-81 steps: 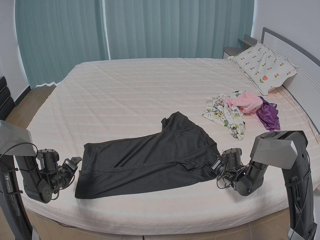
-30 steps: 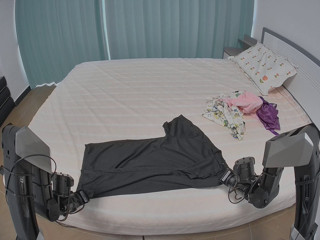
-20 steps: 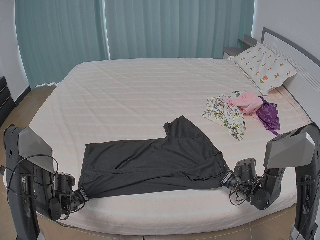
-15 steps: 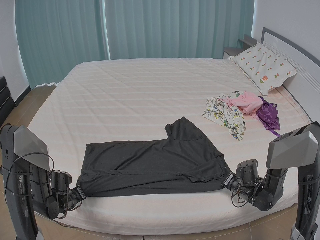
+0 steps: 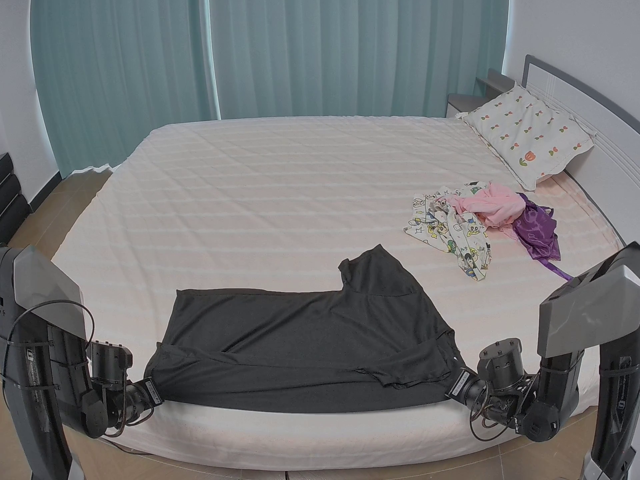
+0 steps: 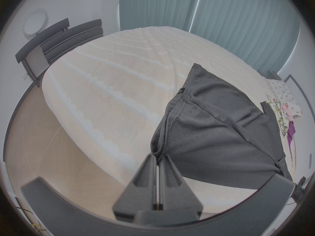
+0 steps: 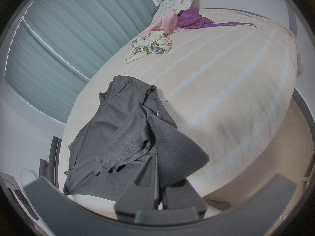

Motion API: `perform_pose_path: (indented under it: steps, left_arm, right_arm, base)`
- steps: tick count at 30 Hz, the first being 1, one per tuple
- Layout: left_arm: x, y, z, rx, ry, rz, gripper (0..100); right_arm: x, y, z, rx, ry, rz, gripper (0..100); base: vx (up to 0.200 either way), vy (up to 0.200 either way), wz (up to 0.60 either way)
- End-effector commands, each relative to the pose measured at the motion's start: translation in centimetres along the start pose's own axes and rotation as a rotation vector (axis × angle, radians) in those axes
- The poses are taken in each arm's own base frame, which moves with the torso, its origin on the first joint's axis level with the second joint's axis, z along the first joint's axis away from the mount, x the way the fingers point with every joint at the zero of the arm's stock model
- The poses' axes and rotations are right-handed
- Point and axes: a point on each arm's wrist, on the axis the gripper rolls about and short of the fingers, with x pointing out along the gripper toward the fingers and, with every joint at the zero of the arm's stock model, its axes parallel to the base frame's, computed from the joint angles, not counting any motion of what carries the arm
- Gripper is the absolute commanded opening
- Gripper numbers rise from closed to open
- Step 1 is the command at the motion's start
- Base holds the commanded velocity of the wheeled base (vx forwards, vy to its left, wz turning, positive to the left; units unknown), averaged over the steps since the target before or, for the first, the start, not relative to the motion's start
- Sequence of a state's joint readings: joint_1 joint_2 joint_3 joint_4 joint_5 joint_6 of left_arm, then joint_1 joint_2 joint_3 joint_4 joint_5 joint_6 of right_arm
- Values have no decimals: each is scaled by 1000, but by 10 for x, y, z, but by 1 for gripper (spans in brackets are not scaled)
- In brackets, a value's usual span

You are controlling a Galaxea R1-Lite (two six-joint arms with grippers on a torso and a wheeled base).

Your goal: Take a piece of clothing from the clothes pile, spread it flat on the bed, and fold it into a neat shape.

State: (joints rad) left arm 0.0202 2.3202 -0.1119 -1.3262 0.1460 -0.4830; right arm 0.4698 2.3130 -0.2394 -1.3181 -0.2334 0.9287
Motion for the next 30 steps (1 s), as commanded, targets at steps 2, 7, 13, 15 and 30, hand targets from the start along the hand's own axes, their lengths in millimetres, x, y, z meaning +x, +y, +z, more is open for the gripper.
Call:
perform_pose_path:
  steps: [2,7,13,15,30]
  left_arm:
    - [-3,2,-5,11,23,11,0]
    - [-12,7,-13,75,65,27,100]
    - [-17,6,-2,57,7,9,100]
    - [-20,6,5,42,-29,-6,100]
    - [7,-13,65,-17,-136,-228,100]
  right_arm:
    - [3,-10,-10,-22,33,-44,100]
    - [-2,-17,-14,-32,55,-68,100]
    - [-17,-18,7,-25,-29,-25,100]
    - [-23,-19,17,-24,-73,-7,100]
    - [2,-20,43,-166,-4,223,100]
  base:
    - [0,0,0]
    - [0,0,0]
    - [0,0,0]
    - [0,0,0]
    - [0,0,0]
